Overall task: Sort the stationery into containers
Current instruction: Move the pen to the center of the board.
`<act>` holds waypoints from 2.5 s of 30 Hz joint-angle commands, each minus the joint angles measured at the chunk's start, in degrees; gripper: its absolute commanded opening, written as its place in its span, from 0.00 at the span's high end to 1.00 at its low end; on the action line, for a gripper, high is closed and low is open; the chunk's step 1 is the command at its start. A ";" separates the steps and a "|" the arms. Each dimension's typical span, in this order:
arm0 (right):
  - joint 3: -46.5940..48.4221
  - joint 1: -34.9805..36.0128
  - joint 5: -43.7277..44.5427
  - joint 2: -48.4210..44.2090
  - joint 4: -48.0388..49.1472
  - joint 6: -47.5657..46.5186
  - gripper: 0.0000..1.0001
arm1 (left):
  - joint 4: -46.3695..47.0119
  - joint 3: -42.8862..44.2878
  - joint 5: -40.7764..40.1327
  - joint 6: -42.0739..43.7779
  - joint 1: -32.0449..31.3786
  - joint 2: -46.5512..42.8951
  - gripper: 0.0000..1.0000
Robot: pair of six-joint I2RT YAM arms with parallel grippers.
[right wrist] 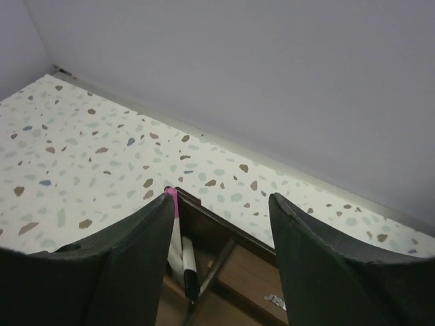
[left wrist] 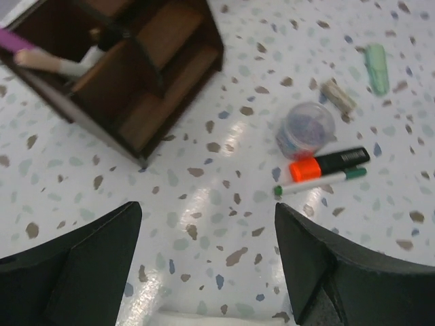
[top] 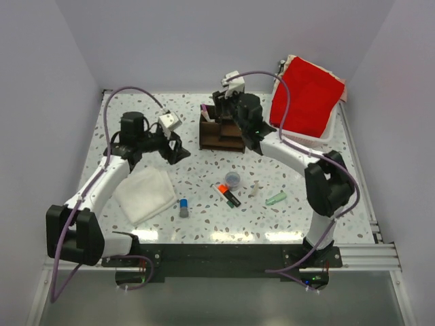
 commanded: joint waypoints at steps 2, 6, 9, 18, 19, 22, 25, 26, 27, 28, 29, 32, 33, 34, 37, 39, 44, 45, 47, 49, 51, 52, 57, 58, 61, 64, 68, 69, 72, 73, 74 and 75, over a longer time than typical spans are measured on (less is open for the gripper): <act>6.95 -2.00 -6.60 -11.64 -34.86 -1.51 0.25 | -21.59 3.88 3.37 28.66 -11.80 -0.63 0.16; 5.82 -7.70 -15.12 -15.41 -49.95 1.57 0.20 | -26.38 5.11 1.61 39.06 -17.35 3.06 0.18; 2.83 -10.34 -19.35 -18.05 -54.98 0.70 0.20 | -22.52 4.41 0.90 36.53 -19.72 5.70 0.00; -12.11 -10.97 -35.36 -28.34 -59.03 -6.69 0.32 | -9.86 -0.24 -1.82 33.95 -23.76 8.16 0.04; -13.60 -10.88 -35.01 -28.87 -58.86 -6.69 0.32 | -9.77 -0.60 -2.08 35.27 -24.99 8.69 0.06; -14.66 -10.97 -33.69 -30.19 -57.71 -7.38 0.32 | -11.60 0.45 -3.49 39.58 -26.93 12.37 0.21; -14.32 -10.97 -33.16 -30.54 -57.89 -9.32 0.32 | -12.93 2.47 -3.67 40.29 -27.11 16.94 0.34; -14.14 -10.97 -32.81 -30.98 -57.97 -9.76 0.32 | -13.11 3.00 -3.58 40.64 -27.11 18.69 0.44; -14.05 -10.97 -32.29 -31.24 -57.98 -10.03 0.32 | -13.11 3.96 -3.58 40.56 -27.11 19.49 0.49; -14.05 -10.97 -32.20 -31.42 -57.98 -10.55 0.32 | -13.54 4.58 -3.67 40.38 -27.11 20.46 0.53; -14.14 -11.06 -32.02 -31.68 -57.98 -10.56 0.32 | -13.81 5.19 -3.58 40.29 -27.11 21.95 0.55; -14.93 -10.97 -32.11 -32.91 -57.80 -10.21 0.33 | -12.59 6.08 -3.67 39.85 -27.11 23.28 0.53; -15.19 -10.97 -32.19 -33.70 -57.80 -10.03 0.33 | -12.14 6.25 -3.84 39.77 -27.11 23.45 0.53; -15.89 -10.97 -32.54 -34.05 -57.80 -9.68 0.33 | -11.88 6.60 -3.93 39.68 -27.11 23.80 0.53; -17.82 -10.97 -32.46 -35.37 -57.71 -9.33 0.33 | -11.88 7.92 -4.55 39.33 -27.02 25.74 0.53; -18.62 -11.06 -31.93 -35.90 -57.63 -9.41 0.33 | -12.31 8.71 -5.07 39.68 -27.11 27.58 0.53; -19.24 -11.06 -31.05 -36.69 -57.54 -9.85 0.32 | -12.49 8.98 -5.51 40.03 -27.11 30.66 0.51; -19.24 -11.14 -30.97 -36.69 -57.62 -10.03 0.32 | -12.75 9.41 -5.43 39.68 -27.11 30.92 0.50; -18.97 -11.32 -30.79 -36.87 -57.89 -10.38 0.32 | -13.28 9.51 -5.95 38.98 -27.02 31.10 0.50; -19.06 -11.49 -30.44 -37.13 -57.98 -10.64 0.32 | -13.89 8.89 -5.95 38.97 -27.02 30.75 0.50; -19.23 -11.67 -30.52 -37.22 -57.97 -10.64 0.32 | -14.34 7.84 -5.78 38.71 -27.02 29.96 0.50; -19.32 -11.76 -30.61 -37.13 -57.80 -10.47 0.32 | -14.69 7.23 -5.78 38.80 -27.02 29.53 0.50; -19.59 -11.85 -31.23 -36.69 -57.19 -10.03 0.32 | -14.51 1.35 -5.51 38.01 -27.11 24.96 0.51; -19.50 -11.85 -31.32 -36.69 -57.10 -9.94 0.32 | -14.25 0.55 -5.43 37.75 -27.20 23.56 0.51; -19.50 -11.94 -31.49 -36.34 -56.92 -9.85 0.32 | -13.55 -2.09 -5.51 36.34 -27.37 21.18 0.51; -19.41 -11.94 -31.84 -35.90 -56.57 -9.68 0.32 | -12.41 -3.76 -5.78 35.20 -27.72 19.59 0.48; -19.50 -11.85 -31.76 -35.46 -55.61 -9.24 0.32 | -9.59 -2.28 -7.36 31.25 -28.16 18.88 0.42; -19.50 -11.93 -31.67 -35.46 -55.43 -9.24 0.32 | -9.33 -0.79 -7.71 30.54 -28.69 19.15 0.41; -19.67 -11.93 -31.67 -35.55 -55.43 -9.15 0.32 | -7.75 0.89 -9.12 29.48 -30.26 20.11 0.38; -19.85 -11.94 -31.58 -35.64 -55.43 -9.15 0.32 | -7.40 1.15 -9.20 29.48 -30.62 20.81 0.37; -19.94 -11.94 -31.49 -35.81 -55.43 -9.15 0.32 | -7.22 1.33 -9.21 29.05 -31.06 21.17 0.37; -20.03 -11.94 -31.40 -36.16 -55.51 -9.15 0.32 | -7.04 1.59 -9.21 28.78 -31.93 21.52 0.37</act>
